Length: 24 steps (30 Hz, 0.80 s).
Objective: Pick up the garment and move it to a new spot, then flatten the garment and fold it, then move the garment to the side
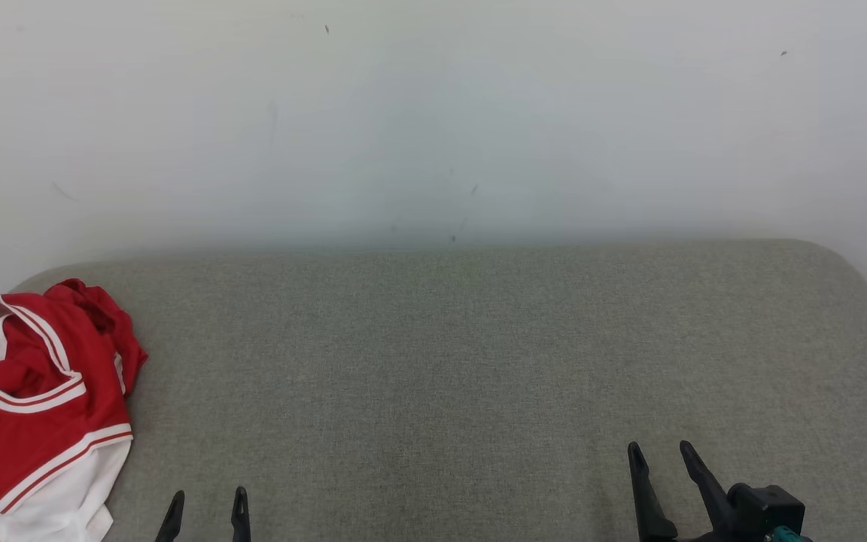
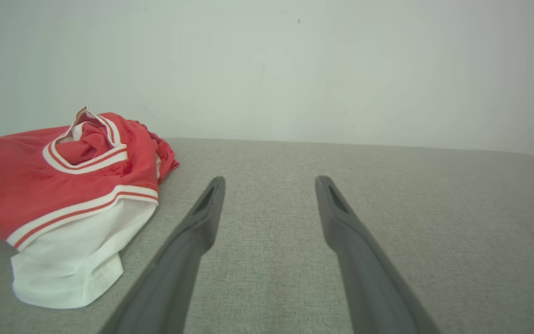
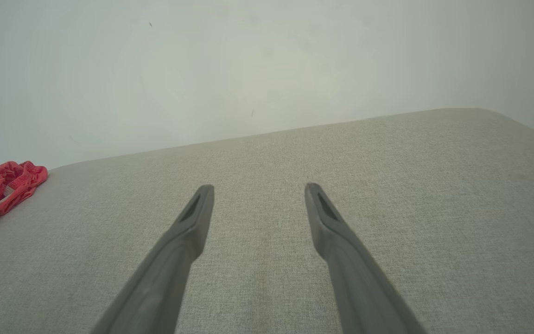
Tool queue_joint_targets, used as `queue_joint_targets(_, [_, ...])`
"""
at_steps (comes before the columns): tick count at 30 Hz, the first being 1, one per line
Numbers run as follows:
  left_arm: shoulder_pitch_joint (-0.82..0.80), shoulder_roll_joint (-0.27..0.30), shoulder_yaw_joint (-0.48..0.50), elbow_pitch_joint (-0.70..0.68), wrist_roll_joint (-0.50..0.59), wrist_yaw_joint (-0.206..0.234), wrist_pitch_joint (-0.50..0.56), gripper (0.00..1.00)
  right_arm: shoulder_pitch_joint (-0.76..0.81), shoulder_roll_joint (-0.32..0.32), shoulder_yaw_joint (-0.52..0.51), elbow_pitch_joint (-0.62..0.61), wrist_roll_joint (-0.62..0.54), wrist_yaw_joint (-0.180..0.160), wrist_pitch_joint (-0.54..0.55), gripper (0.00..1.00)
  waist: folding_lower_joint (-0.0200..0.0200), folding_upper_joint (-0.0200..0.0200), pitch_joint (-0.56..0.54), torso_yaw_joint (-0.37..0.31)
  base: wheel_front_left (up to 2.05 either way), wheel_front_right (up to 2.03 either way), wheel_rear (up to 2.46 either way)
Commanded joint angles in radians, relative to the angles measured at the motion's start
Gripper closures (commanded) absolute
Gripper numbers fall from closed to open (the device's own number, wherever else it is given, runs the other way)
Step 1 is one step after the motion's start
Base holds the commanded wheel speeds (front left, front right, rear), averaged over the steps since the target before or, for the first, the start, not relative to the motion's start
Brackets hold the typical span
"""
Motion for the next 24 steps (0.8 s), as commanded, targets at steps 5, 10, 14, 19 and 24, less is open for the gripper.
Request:
queue_joint_targets(5, [0.013, -0.005, 0.01, 0.001, 0.012, -0.002, -0.012, 0.0, 0.013, -0.002, 0.003, -0.008, -0.019, -0.002, 0.002, 0.0, 0.0, 0.0, -0.002, 0.001, 0.0, 0.0, 0.0])
queue_joint_targets(10, [0.014, -0.006, 0.014, 0.006, 0.001, -0.007, -0.012, 0.0, 0.018, -0.002, 0.006, -0.014, -0.016, -0.002, 0.008, 0.0, 0.0, 0.0, -0.003, 0.0, 0.0, 0.0, 0.0])
queue_joint_targets(14, [0.012, -0.006, 0.019, 0.012, -0.012, -0.007, -0.012, 0.0, 0.019, -0.002, 0.007, -0.016, -0.015, -0.002, 0.011, 0.0, 0.0, 0.0, -0.003, -0.002, 0.0, 0.0, 0.0])
queue_joint_targets(19, [0.009, -0.006, 0.024, 0.022, -0.031, -0.008, -0.012, 0.0, 0.019, -0.002, 0.008, -0.018, -0.015, -0.002, 0.012, 0.0, 0.0, 0.0, -0.004, -0.001, 0.0, 0.0, 0.0])
queue_joint_targets(24, [0.004, -0.006, 0.03, 0.032, -0.047, -0.003, -0.012, 0.0, 0.025, -0.002, 0.012, -0.024, -0.014, -0.002, 0.014, 0.0, 0.0, 0.0, -0.009, 0.02, 0.0, 0.0, 0.0])
